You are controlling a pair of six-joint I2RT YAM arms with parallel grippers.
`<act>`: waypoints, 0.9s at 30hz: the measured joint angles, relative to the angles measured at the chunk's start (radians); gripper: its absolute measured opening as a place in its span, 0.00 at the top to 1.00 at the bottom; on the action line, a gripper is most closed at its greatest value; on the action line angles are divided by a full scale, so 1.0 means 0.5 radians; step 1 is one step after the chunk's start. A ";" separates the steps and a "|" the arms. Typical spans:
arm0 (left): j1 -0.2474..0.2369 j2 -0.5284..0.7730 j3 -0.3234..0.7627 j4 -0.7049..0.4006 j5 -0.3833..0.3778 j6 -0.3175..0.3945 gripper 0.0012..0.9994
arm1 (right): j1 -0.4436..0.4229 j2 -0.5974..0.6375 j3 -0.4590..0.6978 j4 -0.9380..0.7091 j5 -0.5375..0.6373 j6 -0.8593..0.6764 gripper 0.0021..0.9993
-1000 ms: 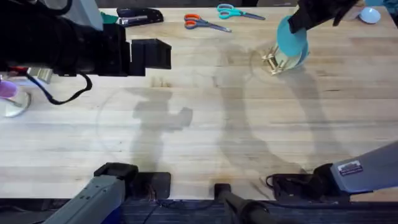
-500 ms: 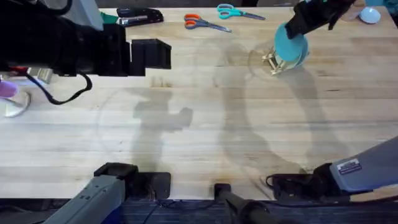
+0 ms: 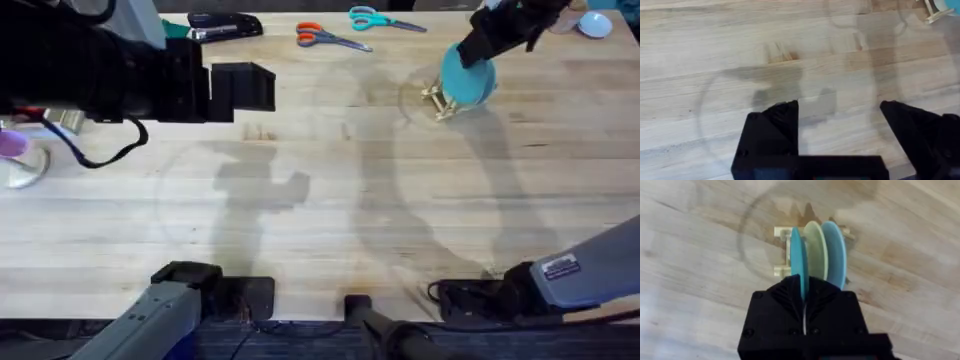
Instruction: Pick up the plates from the table one by one and place each into a slot on the dish rack.
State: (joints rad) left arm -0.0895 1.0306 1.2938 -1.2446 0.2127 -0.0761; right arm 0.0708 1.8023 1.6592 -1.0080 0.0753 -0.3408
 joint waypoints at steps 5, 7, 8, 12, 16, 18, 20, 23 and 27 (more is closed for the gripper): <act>0.000 0.000 0.000 0.000 0.000 0.000 0.00 | 0.000 0.016 0.000 0.038 -0.001 0.000 0.97; 0.000 0.000 0.000 0.000 0.000 0.000 0.01 | 0.001 0.045 0.000 0.034 -0.001 0.000 0.97; 0.000 0.000 0.000 0.000 0.000 0.000 0.01 | 0.001 0.065 0.000 0.030 -0.001 0.000 0.97; 0.000 0.000 0.000 0.000 0.000 0.000 0.01 | 0.001 0.121 0.000 0.030 -0.001 0.000 0.97; 0.000 0.000 0.000 0.000 0.000 0.000 0.00 | 0.002 0.122 0.000 0.027 -0.001 0.000 0.97; 0.000 0.000 0.000 0.000 0.000 0.000 0.00 | 0.002 0.122 0.000 0.027 -0.001 0.000 0.97; 0.000 0.000 0.000 0.000 0.000 0.000 0.01 | 0.002 0.122 0.000 0.025 -0.001 0.000 0.97; 0.000 0.000 0.000 0.000 0.000 0.000 0.01 | 0.002 0.123 0.000 0.015 -0.001 0.000 0.93; 0.000 0.000 0.000 0.000 0.000 0.000 0.01 | 0.002 0.122 0.000 0.000 -0.001 0.000 0.84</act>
State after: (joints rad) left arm -0.0895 1.0306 1.2938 -1.2446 0.2127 -0.0761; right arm 0.0716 1.8633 1.6592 -1.0079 0.0750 -0.3408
